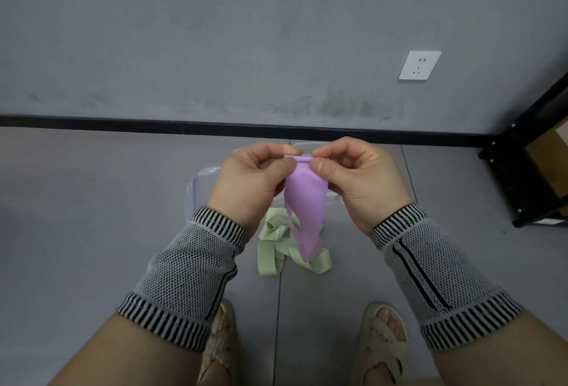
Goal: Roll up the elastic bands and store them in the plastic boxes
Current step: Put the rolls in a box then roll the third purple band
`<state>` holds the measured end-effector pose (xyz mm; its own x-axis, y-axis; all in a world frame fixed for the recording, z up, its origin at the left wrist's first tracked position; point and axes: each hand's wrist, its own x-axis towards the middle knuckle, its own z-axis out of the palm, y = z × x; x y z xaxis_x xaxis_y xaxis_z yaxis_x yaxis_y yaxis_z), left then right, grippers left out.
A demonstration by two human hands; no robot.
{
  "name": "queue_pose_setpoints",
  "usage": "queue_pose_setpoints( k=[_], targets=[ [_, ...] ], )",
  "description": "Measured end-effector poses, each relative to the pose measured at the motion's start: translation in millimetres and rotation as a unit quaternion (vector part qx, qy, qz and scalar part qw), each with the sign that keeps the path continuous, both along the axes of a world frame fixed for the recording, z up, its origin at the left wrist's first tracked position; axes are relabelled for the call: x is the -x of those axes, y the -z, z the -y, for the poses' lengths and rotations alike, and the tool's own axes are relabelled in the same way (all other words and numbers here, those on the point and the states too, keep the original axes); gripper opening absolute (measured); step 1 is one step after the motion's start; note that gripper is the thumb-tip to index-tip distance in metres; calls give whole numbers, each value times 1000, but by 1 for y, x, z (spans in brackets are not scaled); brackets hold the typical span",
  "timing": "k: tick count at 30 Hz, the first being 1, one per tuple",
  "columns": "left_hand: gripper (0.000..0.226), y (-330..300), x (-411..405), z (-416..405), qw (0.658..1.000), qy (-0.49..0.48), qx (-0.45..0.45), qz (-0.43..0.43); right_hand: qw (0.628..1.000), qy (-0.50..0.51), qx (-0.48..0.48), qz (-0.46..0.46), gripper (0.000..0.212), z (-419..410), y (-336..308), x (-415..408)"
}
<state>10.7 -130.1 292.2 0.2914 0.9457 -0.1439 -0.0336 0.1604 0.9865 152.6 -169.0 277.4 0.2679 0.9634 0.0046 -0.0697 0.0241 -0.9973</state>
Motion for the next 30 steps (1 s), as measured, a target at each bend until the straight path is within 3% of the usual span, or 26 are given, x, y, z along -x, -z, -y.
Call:
queue_pose_setpoints(
  k=[8, 14, 17, 21, 24, 30],
  targets=[
    [15, 4, -3, 0, 1000, -5, -2, 4, 999, 10, -24, 38, 31, -1, 2, 4],
    [16, 8, -2, -3, 1000, -13, -23, -15, 1000, 7, 0, 13, 19, 1, 4, 6],
    [11, 7, -2, -2, 999, -12, -26, -25, 999, 21, 7, 49, 10, 2, 3, 7],
    [20, 7, -3, -2, 1000, -10, -7, -14, 997, 33, -8, 67, 17, 2, 0, 9],
    [14, 5, -3, -2, 1000, -1, 24, -6, 998, 32, -16, 56, 22, 2, -1, 9],
    [13, 5, -1, -3, 1000, 2, -4, -5, 999, 22, -3, 36, 19, 2, 0, 10]
  ],
)
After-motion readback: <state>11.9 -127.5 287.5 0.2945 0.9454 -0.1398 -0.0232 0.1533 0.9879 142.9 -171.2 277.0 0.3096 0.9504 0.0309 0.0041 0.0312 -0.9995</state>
